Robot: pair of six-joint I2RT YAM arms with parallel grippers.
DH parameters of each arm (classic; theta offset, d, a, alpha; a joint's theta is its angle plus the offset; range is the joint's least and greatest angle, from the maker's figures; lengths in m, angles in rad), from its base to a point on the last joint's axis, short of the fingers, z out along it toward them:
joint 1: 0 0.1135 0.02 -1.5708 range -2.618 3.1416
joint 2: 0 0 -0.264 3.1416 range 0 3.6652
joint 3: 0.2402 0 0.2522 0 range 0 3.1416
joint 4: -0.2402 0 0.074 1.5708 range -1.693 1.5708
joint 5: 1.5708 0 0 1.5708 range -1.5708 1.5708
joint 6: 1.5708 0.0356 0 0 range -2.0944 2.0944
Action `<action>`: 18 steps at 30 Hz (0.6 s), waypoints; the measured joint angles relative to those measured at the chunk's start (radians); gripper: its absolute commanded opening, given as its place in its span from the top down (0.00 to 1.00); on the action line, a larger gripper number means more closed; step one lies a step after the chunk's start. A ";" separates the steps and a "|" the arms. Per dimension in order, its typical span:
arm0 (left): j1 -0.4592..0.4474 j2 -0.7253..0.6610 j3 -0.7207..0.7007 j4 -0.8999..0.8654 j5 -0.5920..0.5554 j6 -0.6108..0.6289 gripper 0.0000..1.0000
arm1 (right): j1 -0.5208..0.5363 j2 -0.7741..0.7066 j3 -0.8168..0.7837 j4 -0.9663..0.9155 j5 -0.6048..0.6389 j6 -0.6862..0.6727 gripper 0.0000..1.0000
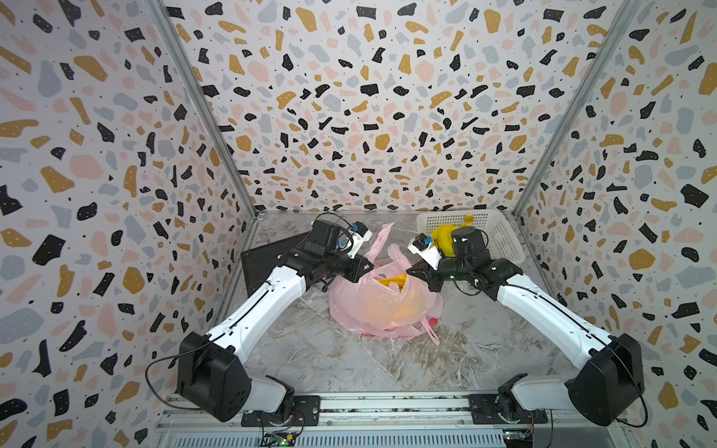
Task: Place the banana into a plastic bag & tie a knot
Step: Adjust the plastic bag.
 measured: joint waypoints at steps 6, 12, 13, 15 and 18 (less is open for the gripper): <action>0.000 -0.001 0.000 -0.060 0.099 0.127 1.00 | 0.008 0.006 0.008 -0.017 -0.087 -0.034 1.00; 0.000 -0.001 -0.001 -0.085 0.179 0.219 0.77 | 0.008 0.053 0.064 -0.090 -0.150 -0.076 1.00; 0.000 -0.001 -0.001 -0.085 0.187 0.224 0.71 | 0.008 0.061 0.071 -0.102 -0.156 -0.079 1.00; 0.000 -0.001 -0.002 -0.083 0.201 0.241 0.62 | 0.008 0.074 0.078 -0.115 -0.165 -0.082 1.00; 0.000 -0.002 -0.002 -0.080 0.214 0.257 0.55 | 0.008 0.091 0.093 -0.132 -0.176 -0.083 1.00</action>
